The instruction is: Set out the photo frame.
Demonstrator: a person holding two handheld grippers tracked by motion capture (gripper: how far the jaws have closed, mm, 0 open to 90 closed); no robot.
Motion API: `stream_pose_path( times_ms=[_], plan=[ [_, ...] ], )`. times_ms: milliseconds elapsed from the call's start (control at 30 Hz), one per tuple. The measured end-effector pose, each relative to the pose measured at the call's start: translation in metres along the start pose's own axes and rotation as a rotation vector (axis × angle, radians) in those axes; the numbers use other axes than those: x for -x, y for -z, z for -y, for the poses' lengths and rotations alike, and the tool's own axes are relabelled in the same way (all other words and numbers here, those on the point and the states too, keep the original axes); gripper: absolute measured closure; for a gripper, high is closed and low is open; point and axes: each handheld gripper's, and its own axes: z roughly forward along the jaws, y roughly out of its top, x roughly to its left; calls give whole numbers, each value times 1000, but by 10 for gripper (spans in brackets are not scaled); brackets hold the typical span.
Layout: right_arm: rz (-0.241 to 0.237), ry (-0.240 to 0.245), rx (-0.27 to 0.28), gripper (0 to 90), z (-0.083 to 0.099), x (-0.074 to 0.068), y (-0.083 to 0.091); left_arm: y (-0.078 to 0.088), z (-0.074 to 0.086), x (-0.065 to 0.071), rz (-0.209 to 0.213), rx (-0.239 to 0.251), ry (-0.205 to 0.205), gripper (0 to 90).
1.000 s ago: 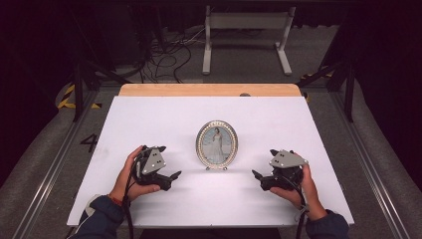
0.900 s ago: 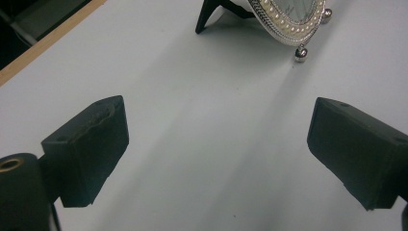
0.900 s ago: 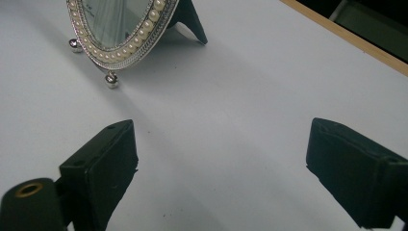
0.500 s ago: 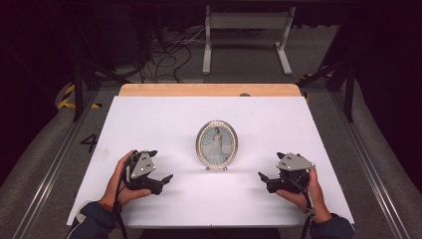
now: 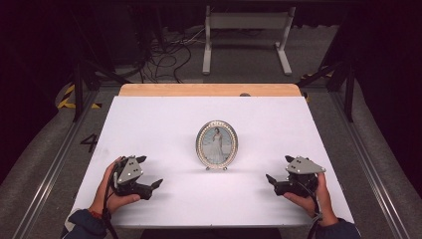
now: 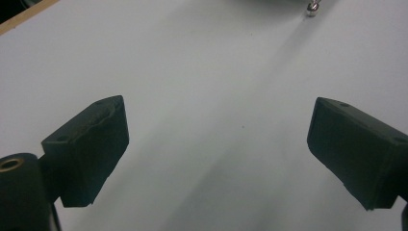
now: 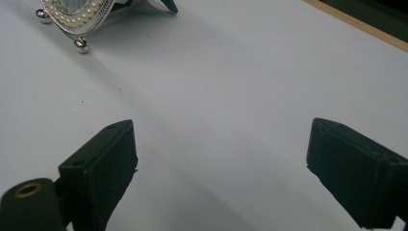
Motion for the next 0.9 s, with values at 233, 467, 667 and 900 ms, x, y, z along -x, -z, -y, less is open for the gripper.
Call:
stream_pose_path(
  times_ms=[233, 467, 667, 900],
  plan=[
    [11, -15, 3, 102, 11, 5, 5, 12, 18, -4, -23, 0, 52, 81],
    [12, -21, 6, 102, 16, 8, 8, 25, 32, -11, -48, 9, 114, 81],
    [12, -18, -6, 102, 19, 6, 5, 28, 31, -15, -46, 46, 146, 81],
    [20, -24, 4, 102, 19, 3, 8, 26, 31, -14, -27, 42, 144, 81]
  ],
)
